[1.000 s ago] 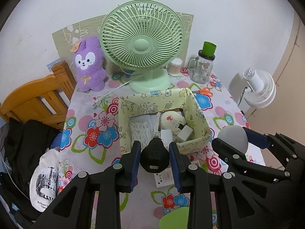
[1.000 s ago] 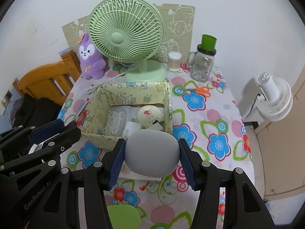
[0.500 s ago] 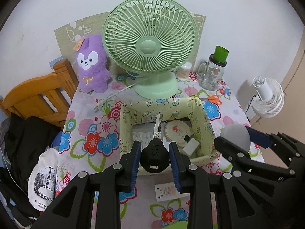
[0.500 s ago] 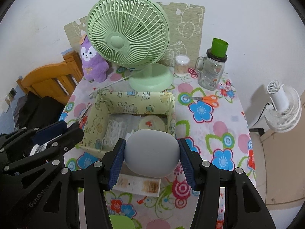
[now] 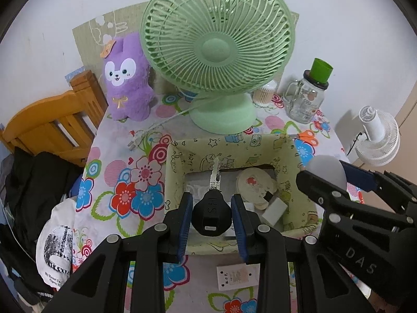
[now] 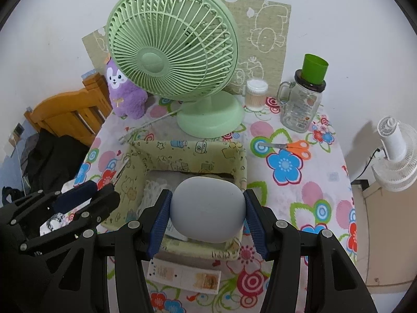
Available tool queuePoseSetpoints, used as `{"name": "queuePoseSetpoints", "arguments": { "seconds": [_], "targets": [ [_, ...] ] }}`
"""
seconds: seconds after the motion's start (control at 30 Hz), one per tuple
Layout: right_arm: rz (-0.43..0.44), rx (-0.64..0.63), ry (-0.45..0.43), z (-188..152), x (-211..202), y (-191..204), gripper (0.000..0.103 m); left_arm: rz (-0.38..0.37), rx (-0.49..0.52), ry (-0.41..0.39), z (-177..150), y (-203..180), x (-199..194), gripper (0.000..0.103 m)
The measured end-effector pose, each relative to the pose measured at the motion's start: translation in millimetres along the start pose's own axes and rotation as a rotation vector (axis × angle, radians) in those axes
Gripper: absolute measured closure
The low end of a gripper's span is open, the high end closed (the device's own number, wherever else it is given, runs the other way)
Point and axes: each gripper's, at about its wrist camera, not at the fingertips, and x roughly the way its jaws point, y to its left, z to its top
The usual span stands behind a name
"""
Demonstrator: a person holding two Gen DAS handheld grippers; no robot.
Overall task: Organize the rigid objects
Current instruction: 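Lower and release the black plug into the basket with the left tool while the right releases the puff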
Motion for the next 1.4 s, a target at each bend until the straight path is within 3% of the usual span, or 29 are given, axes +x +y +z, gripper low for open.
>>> {"name": "queuePoseSetpoints", "arguments": {
  "seconds": [1.03, 1.2, 1.3, 1.4],
  "targets": [
    [0.085, -0.057, 0.105, 26.1, 96.5, 22.1, 0.044, -0.007, -0.027, 0.141, 2.6, 5.0, 67.8, 0.073],
    [0.099, -0.053, 0.104, 26.2, 103.4, 23.5, 0.041, 0.027, -0.029, 0.151, 2.9, 7.6, 69.9, 0.063],
    [0.117, -0.049, 0.086, 26.5, 100.6, 25.4, 0.021, 0.029, -0.037, 0.148, 2.4, 10.1, 67.3, 0.056],
    [0.118, -0.064, 0.075, 26.4, 93.9, 27.5, 0.019, 0.028, -0.041, 0.144, 0.9, 11.5, 63.4, 0.043]
  ]
}}
